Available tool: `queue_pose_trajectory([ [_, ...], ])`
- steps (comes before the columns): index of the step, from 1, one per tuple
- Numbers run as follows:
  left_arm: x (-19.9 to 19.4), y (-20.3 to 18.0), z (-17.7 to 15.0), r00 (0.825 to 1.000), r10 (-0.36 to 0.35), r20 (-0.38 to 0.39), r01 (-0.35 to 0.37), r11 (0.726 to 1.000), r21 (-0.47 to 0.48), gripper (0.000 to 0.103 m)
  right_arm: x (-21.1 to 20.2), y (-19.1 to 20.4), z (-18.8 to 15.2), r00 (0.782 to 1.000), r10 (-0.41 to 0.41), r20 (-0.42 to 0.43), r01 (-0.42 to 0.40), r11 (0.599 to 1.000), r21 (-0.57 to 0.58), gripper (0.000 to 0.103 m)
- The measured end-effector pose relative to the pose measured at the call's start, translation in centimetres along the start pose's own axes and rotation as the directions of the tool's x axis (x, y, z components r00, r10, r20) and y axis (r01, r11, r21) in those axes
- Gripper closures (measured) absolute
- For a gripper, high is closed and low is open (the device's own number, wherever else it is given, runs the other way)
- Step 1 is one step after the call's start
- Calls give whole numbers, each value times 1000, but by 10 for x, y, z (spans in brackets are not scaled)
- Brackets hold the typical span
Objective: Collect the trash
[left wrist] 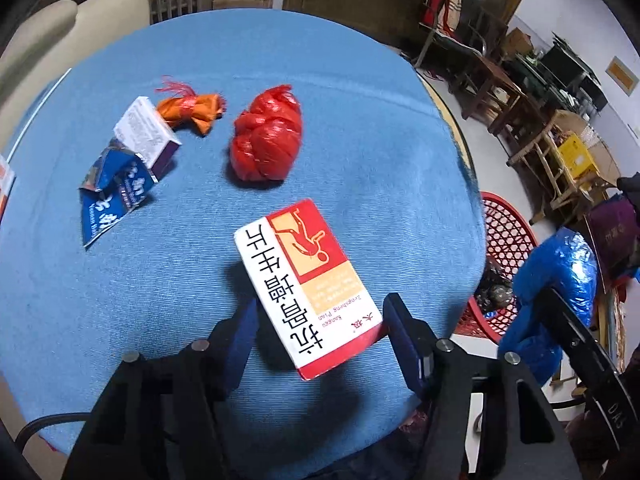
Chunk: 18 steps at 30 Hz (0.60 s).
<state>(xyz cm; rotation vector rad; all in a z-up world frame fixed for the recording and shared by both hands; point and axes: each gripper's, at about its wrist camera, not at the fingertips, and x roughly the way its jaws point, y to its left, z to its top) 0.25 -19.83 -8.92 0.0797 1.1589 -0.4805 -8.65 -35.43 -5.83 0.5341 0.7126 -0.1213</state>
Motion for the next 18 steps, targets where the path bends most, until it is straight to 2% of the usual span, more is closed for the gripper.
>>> queue_pose_trajectory([
  [7,-17,15,-6,999,-22,35,22,1000,-1,43,-4,6,0,1000,-6,9,6,1000,-19,49],
  [13,-43,9,-5,992,2,128,-8,999,49,43,-9,9,-1,1000,-12,20,13,999,-30,49],
  [18,-68,-12,-5,975,21,222,-50,990,128,43,-15,8,-2,999,-24,38,26,999,-37,49],
])
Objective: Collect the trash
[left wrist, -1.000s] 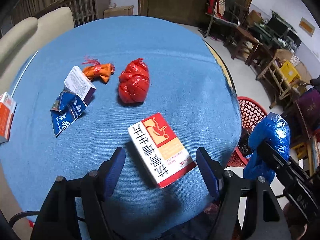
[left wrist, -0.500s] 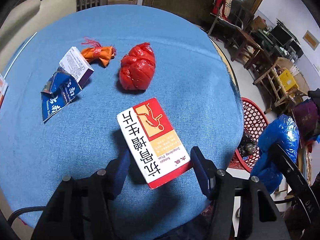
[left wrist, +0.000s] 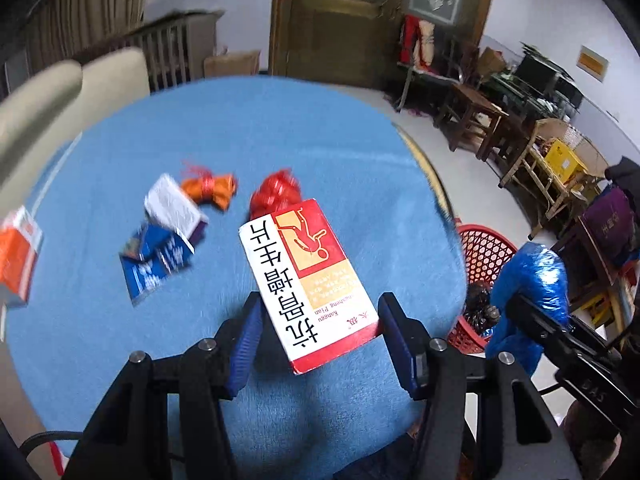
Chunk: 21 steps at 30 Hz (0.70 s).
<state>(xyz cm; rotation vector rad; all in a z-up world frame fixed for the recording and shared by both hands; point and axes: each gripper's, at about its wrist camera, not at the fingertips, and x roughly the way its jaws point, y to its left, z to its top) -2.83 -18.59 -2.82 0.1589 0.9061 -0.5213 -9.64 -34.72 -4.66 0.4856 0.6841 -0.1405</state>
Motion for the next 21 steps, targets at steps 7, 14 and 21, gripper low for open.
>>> queue_pose_trajectory([
  [7,-21,-34,9,994,61,94,-73,989,132,43,-9,-12,4,1000,-15,22,14,1000,24,49],
  [14,-30,-65,16,989,56,140,-87,971,223,43,-20,-29,7,998,-34,45,31,998,55,49],
  [21,-28,-98,18,988,36,149,-79,954,291,43,-33,-50,8,996,-57,64,51,995,90,49],
])
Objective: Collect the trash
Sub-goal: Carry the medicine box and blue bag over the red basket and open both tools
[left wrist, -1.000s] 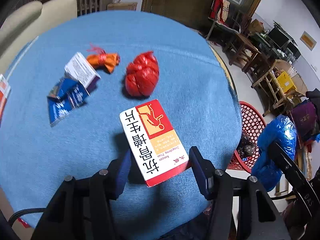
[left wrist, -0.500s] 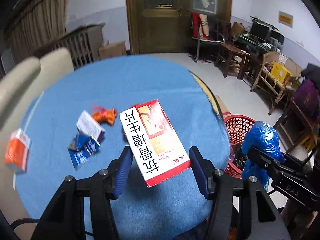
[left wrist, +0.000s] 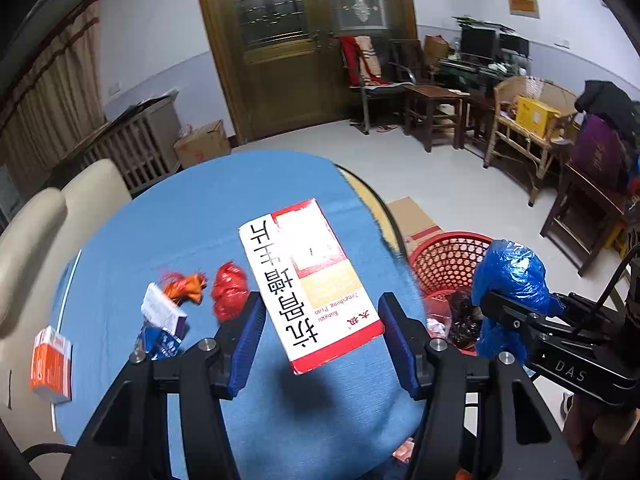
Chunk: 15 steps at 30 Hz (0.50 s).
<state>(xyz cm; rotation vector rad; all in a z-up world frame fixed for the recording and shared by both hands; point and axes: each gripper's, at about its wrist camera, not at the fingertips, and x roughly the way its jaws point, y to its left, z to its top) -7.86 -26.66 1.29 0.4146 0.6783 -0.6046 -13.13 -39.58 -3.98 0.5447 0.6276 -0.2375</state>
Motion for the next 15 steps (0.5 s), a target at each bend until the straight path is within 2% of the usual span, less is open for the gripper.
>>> queue_pose_trajectory([
  [15,17,-54,13,1000,-31,4,31,992,122,43,-26,-54,3,997,-62,34,58,994,96,49],
])
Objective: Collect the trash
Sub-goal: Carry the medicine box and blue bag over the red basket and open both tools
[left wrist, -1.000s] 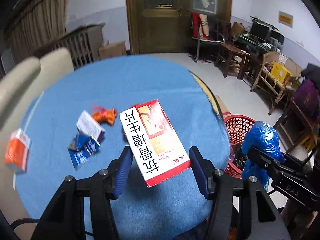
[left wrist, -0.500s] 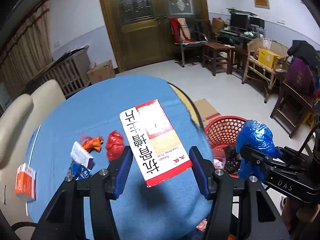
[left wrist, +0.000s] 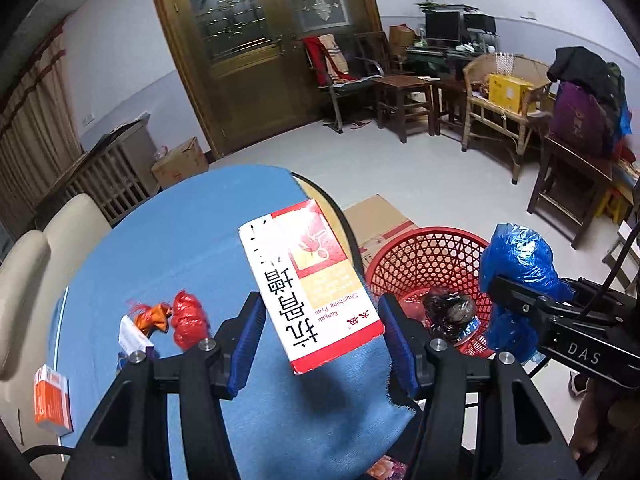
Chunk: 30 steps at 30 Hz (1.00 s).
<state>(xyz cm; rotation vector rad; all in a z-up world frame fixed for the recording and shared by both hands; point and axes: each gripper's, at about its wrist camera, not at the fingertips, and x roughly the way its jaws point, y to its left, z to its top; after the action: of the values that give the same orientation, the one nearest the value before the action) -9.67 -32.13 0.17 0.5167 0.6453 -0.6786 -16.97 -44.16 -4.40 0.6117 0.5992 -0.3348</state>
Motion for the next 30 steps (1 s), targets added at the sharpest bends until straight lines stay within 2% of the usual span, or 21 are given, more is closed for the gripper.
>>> queue_pose_trajectory([
  [9,15,-22,9,1000,-18,-14,19,999,34,43,2,-16,2,1000,-14,-3,14,999,31,49],
  [13,25,-28,12,997,-67,-30,68,997,41,43,9,-32,2,1000,-19,-13,20,997,71,49],
  [17,41,-35,14,984,-167,-67,169,985,24,43,20,-59,0,999,-10,-32,15,988,151,49],
  [21,65,-42,16,957,-263,-125,264,965,-5,43,34,-88,-1,998,18,-60,-3,970,243,47],
  [26,92,-50,20,928,-324,-183,323,946,-36,41,49,-119,-4,994,80,-74,-46,922,385,44],
  [30,100,-56,23,922,-337,-192,341,940,-10,41,58,-127,-4,989,128,-68,-84,890,448,38],
])
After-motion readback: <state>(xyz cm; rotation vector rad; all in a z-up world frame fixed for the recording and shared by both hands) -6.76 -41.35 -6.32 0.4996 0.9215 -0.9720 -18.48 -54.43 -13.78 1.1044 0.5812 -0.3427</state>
